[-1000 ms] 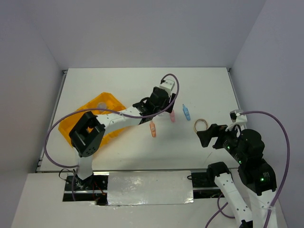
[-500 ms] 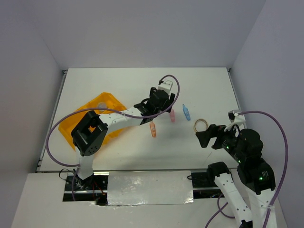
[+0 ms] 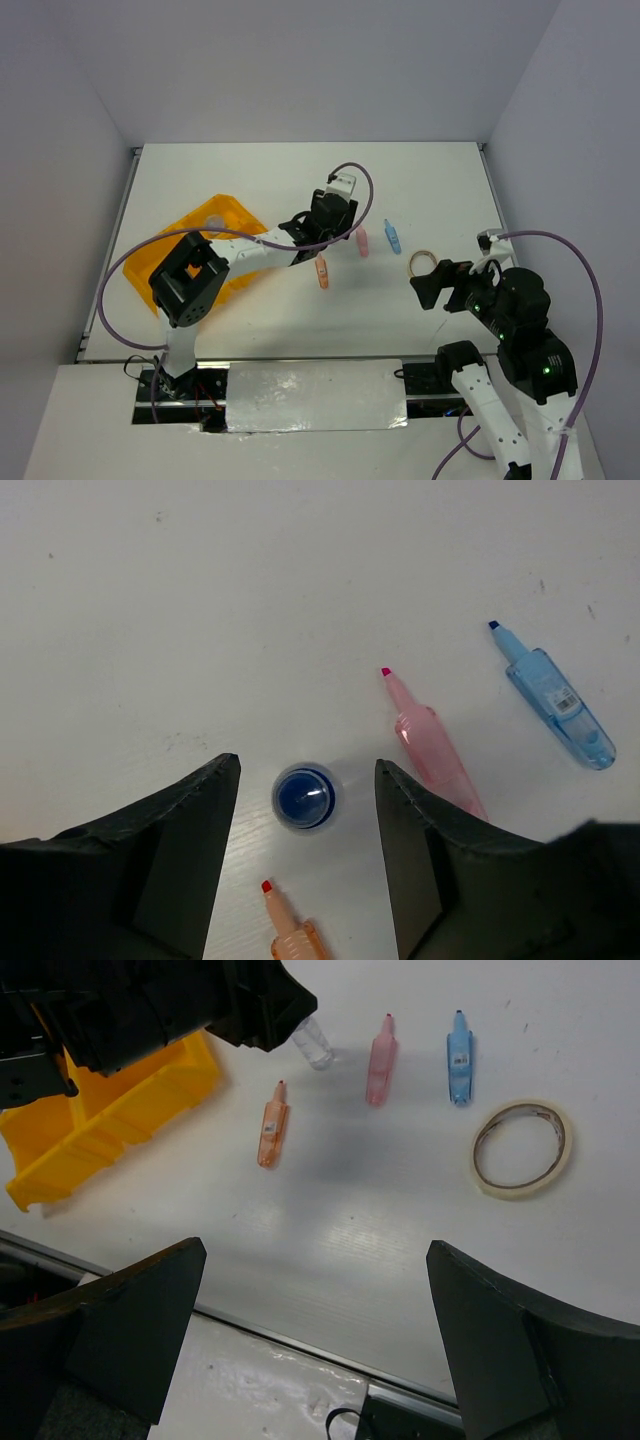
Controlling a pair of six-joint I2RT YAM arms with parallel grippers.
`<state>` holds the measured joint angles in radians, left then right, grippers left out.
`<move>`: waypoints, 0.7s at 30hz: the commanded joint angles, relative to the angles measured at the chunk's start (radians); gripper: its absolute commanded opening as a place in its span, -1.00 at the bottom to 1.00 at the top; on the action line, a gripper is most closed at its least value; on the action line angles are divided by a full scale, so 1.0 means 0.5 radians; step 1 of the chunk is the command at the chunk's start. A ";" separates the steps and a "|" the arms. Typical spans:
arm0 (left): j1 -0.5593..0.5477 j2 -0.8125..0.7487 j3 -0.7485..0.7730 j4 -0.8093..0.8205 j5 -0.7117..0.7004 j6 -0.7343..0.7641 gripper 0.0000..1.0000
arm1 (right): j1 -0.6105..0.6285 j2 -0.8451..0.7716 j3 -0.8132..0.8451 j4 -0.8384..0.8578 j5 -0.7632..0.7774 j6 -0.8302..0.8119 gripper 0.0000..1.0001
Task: Sort the stationery into containers
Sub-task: Pick up the stationery from the center of the board.
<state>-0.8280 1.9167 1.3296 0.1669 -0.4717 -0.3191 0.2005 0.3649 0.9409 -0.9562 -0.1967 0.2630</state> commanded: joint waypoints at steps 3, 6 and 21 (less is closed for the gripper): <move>0.027 0.020 -0.064 0.148 0.026 -0.034 0.37 | 0.013 0.053 -0.007 0.127 -0.021 -0.029 1.00; 0.033 0.014 -0.097 0.182 0.044 -0.040 0.12 | 0.013 0.065 -0.016 0.145 -0.021 -0.026 1.00; 0.048 -0.632 -0.095 -0.357 0.698 -0.141 -1.00 | 0.010 0.099 -0.136 0.472 -0.471 0.121 0.99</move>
<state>-0.8036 1.7939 1.2346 0.0719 -0.3443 -0.3611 0.2005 0.3977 0.9089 -0.8776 -0.2737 0.2787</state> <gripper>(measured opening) 0.371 0.997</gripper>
